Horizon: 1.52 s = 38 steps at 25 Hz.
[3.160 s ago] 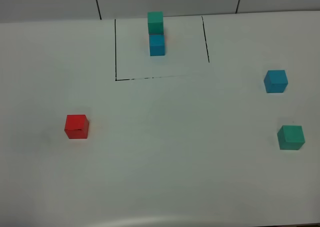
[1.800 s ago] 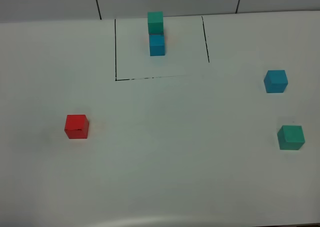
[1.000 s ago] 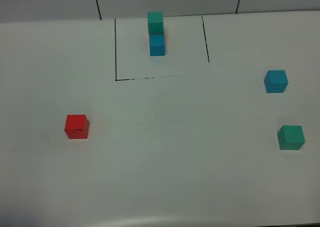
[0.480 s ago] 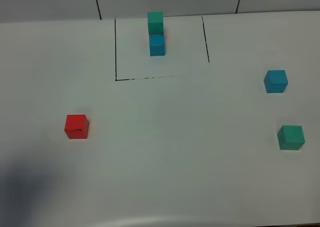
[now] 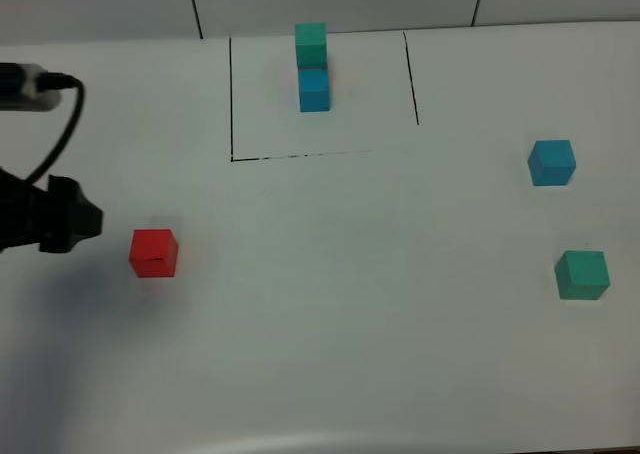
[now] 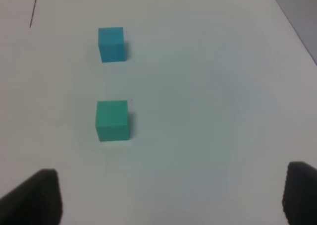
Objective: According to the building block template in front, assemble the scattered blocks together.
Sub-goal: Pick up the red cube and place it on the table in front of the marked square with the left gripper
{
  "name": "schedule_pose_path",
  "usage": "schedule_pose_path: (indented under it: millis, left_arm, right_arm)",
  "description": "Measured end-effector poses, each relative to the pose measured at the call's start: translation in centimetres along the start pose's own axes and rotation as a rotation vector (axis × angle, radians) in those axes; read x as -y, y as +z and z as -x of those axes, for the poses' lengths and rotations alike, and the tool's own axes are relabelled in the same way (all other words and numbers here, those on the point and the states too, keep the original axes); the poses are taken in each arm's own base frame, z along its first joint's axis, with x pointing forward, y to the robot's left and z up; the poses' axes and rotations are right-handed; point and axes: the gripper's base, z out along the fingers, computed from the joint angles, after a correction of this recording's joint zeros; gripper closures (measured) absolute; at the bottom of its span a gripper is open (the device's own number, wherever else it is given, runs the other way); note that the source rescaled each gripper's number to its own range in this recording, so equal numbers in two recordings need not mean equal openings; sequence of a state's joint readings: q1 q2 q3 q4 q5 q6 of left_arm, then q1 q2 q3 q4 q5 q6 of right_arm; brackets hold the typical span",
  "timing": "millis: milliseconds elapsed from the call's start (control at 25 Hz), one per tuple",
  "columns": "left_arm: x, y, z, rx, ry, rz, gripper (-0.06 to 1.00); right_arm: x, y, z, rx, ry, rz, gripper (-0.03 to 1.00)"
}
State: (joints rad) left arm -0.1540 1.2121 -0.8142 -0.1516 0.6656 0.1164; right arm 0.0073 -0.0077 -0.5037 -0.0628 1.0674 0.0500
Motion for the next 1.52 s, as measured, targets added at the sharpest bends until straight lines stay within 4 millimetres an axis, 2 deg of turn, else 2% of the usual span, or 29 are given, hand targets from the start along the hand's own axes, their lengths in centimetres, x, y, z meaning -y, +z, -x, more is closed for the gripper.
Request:
schedule_pose_path:
  millis: [240, 440, 840, 1080, 1400, 1520]
  left_arm:
    - [1.3, 5.7, 0.5, -0.120, 0.016, -0.001, -0.01]
    - [1.0, 9.0, 0.6, -0.207, -0.043, 0.017, -0.01]
    - [1.2, 10.6, 4.1, -0.223, -0.082, 0.018, -0.01]
    - [0.9, 13.5, 3.3, -0.318, -0.083, 0.033, -0.01]
    - [0.6, 16.2, 2.6, -0.354, -0.095, 0.052, 0.00]
    - [0.5, 16.6, 2.5, -0.359, -0.095, 0.054, 0.09]
  right_arm:
    - [0.0, 0.0, 0.0, 0.001, 0.000, 0.000, 0.17]
    - [0.0, 0.0, 0.0, 0.001, 0.000, 0.000, 0.18]
    - [0.0, 0.0, 0.0, 0.001, 0.001, 0.000, 0.20]
    - [0.0, 0.0, 0.0, 0.001, 0.001, 0.000, 0.21]
    - [0.0, 0.0, 0.0, 0.001, 0.001, 0.000, 0.21]
    - [0.0, 0.0, 0.0, 0.000, 0.001, 0.000, 0.21]
